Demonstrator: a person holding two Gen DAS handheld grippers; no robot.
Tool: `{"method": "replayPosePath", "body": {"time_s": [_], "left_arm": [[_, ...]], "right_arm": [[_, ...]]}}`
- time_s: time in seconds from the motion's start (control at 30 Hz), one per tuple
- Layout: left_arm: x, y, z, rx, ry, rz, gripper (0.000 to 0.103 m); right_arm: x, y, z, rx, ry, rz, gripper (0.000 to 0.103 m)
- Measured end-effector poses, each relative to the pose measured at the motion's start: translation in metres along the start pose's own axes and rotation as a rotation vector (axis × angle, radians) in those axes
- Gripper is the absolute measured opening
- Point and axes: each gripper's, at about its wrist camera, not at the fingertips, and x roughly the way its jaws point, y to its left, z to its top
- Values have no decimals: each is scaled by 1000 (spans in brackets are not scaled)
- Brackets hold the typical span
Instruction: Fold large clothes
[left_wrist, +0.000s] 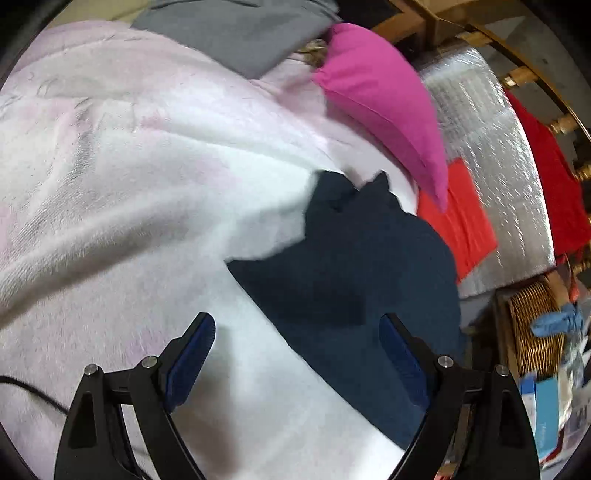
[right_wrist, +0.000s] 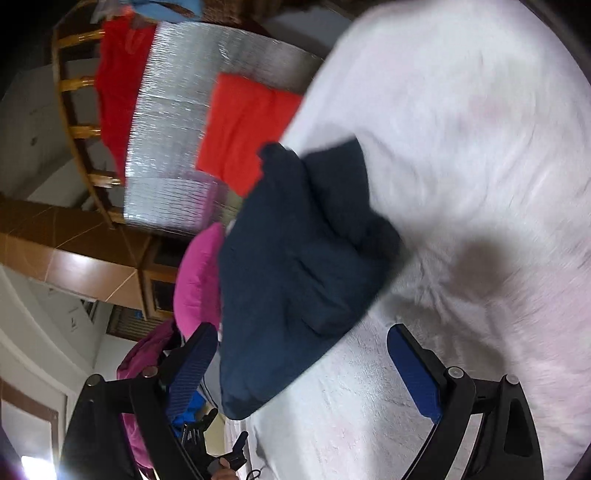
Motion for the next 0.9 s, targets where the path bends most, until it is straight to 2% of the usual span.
{"method": "replayPosePath", "body": {"time_s": [0.1, 0.3, 0.33, 0.4, 0.43, 0.47, 0.57, 0.67, 0.9], "left_arm": [[17, 10, 12, -60, 45, -36, 90], [32, 0, 30, -61, 16, -77, 92], [31, 0, 31, -68, 13, -96, 91], [31, 2, 31, -72, 10, -122, 90], [34, 0, 31, -70, 5, -128, 78], [35, -1, 32, -62, -2, -128, 56], [34, -13, 32, 0, -4, -124, 30], [28, -18, 34, 25, -30, -131, 20], [-19, -19, 25, 67, -73, -133, 18]], "right_arm": [[31, 2, 5, -26, -17, -64, 95], [74, 13, 29, -23, -66, -118, 95], [79, 14, 32, -23, -73, -122, 94], [88, 18, 37, -53, -90, -173, 77], [91, 19, 36, -66, -96, -207, 64], [91, 18, 34, -75, -100, -220, 59], [88, 31, 28, -162, -120, -269, 44], [87, 49, 21, -242, -137, -310, 37], [60, 58, -1, -283, -128, -291, 36]]}}
